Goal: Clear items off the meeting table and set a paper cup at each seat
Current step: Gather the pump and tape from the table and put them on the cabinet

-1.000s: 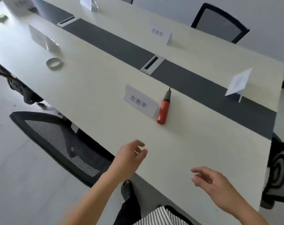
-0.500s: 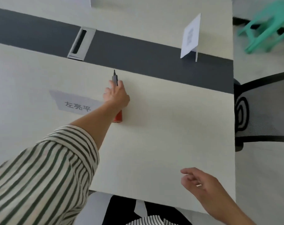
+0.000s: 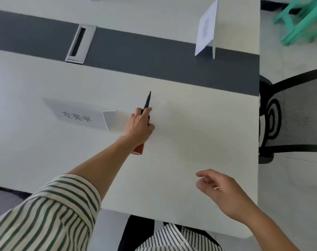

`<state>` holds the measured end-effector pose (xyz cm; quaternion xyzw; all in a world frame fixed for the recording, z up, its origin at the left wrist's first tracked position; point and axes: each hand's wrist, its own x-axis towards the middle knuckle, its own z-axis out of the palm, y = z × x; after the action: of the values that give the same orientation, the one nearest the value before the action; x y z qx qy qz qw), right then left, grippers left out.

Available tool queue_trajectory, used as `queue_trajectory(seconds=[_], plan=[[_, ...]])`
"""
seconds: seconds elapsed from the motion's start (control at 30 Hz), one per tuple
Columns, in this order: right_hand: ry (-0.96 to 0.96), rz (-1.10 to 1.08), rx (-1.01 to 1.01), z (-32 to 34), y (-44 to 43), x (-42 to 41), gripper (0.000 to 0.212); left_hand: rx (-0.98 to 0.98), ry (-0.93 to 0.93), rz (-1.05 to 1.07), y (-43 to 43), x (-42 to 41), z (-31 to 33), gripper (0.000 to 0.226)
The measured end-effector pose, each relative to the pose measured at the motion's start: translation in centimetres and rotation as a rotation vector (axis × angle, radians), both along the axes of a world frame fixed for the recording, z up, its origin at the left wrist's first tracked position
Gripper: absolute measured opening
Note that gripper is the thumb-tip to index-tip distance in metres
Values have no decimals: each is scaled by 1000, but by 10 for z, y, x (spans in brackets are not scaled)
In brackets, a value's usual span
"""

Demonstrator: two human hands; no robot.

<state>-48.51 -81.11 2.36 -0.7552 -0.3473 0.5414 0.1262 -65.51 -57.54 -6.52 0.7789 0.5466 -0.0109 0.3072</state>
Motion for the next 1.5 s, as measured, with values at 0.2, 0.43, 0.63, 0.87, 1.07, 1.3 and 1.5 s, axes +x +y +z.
queue_trajectory(seconds=[0.2,0.43,0.63,0.87,1.07,1.3,1.5], plan=[[-7,156,77,15,9,-6,25,67,-242,161,-30,-33,82,55],[-1,357,195,37,18,-47,20,181,-408,396,-110,-126,173,57],[13,593,254,52,7,-136,16,194,-435,677,-226,-235,208,55],[65,860,278,64,-58,-265,17,231,-477,1022,-407,-360,200,52],[67,1092,218,63,-95,-358,23,255,-539,1383,-527,-441,179,53],[44,1246,230,59,-60,-465,24,260,-588,1572,-547,-504,144,51],[38,1386,276,52,9,-601,33,297,-543,1598,-490,-600,145,57]])
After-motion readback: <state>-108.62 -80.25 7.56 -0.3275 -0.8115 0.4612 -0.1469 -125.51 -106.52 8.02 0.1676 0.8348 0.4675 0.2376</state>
